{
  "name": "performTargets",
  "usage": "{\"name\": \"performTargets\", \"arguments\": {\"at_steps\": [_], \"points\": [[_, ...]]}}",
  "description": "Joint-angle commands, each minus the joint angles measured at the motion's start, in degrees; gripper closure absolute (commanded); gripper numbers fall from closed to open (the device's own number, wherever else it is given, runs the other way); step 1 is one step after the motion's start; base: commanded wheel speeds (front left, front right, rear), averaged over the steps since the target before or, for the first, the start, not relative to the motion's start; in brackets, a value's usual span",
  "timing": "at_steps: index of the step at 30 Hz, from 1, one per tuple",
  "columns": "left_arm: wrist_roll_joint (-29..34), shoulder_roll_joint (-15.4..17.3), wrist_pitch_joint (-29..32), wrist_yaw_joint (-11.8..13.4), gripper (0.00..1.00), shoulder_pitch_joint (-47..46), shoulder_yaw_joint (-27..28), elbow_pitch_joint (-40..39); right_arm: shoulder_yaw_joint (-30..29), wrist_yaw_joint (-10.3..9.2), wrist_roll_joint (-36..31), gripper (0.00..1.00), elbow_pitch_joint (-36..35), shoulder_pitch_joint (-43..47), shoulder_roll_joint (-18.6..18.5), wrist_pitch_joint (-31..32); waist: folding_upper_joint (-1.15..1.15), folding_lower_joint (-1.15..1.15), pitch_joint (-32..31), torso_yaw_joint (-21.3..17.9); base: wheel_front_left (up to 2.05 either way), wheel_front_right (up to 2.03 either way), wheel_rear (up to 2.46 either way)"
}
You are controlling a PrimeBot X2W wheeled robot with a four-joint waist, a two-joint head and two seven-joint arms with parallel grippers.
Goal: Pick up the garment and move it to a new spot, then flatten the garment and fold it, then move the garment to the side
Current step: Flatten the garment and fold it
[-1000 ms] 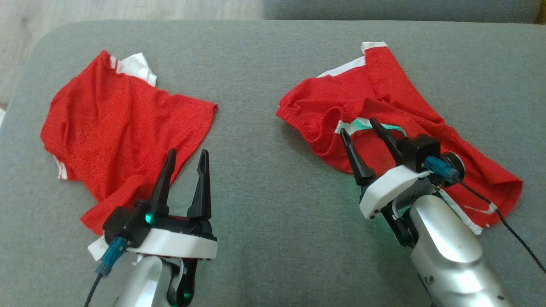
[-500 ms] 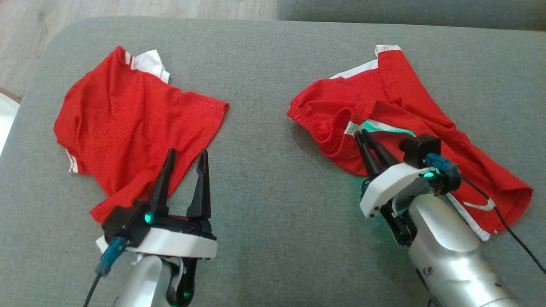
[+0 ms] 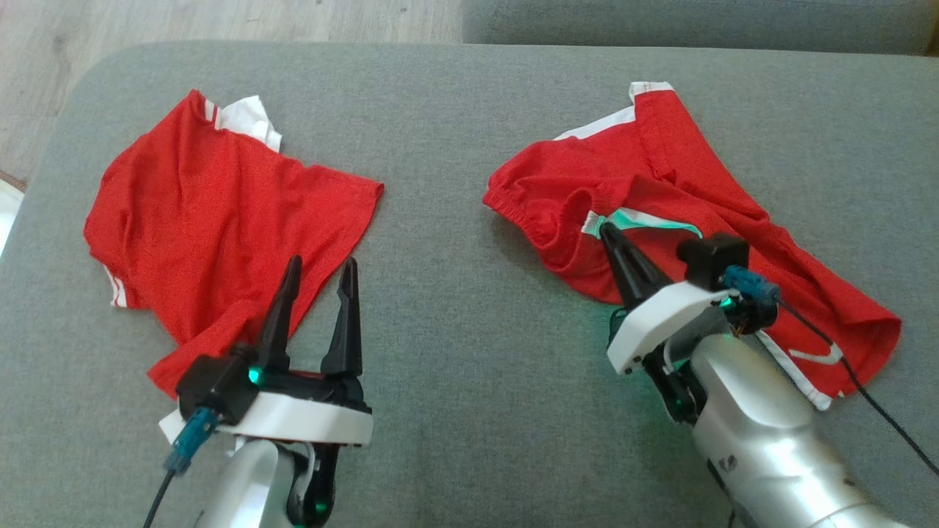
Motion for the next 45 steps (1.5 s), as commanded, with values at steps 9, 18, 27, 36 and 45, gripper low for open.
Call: {"name": "performTargets", "arguments": {"at_steps": [9, 18, 27, 36, 45], "points": [[0.11, 0.22, -0.30, 0.01, 0.00, -1.68, 2.10, -1.61, -2.07, 0.21, -0.79, 1.00, -1.46, -3.91, 1.11, -1.76, 0.00, 0.00, -0.20, 0.46, 0.00, 0.00, 0.00], [0.54, 0.22, -0.30, 0.17, 0.00, -0.91, 3.15, -2.13, -13.98, 0.21, -8.78, 1.00, -17.86, 5.09, 0.35, -1.85, 0.00, 0.00, -1.40, -2.87, 0.00, 0.00, 0.00], [1.66, 0.22, -0.30, -0.04, 0.00, -0.19, 3.39, -1.61, -21.17, 0.21, -14.13, 1.00, -33.03, 18.95, 1.06, -1.86, 0.00, 0.00, -2.26, -7.16, 0.00, 0.00, 0.00], [1.87, 0.22, -0.30, -0.23, 0.00, 0.71, 3.83, -0.25, -21.07, 0.21, -13.37, 0.00, -35.97, 24.21, 1.12, -1.86, 0.00, 0.00, -2.64, -9.14, 0.00, 0.00, 0.00], [1.56, 0.22, -0.30, -0.33, 0.00, 0.06, 3.07, -0.59, -19.98, 0.21, -13.36, 0.00, -35.80, 23.12, 1.13, -1.86, 0.00, 0.00, -2.25, -7.33, 0.00, 0.00, 0.00]]}}
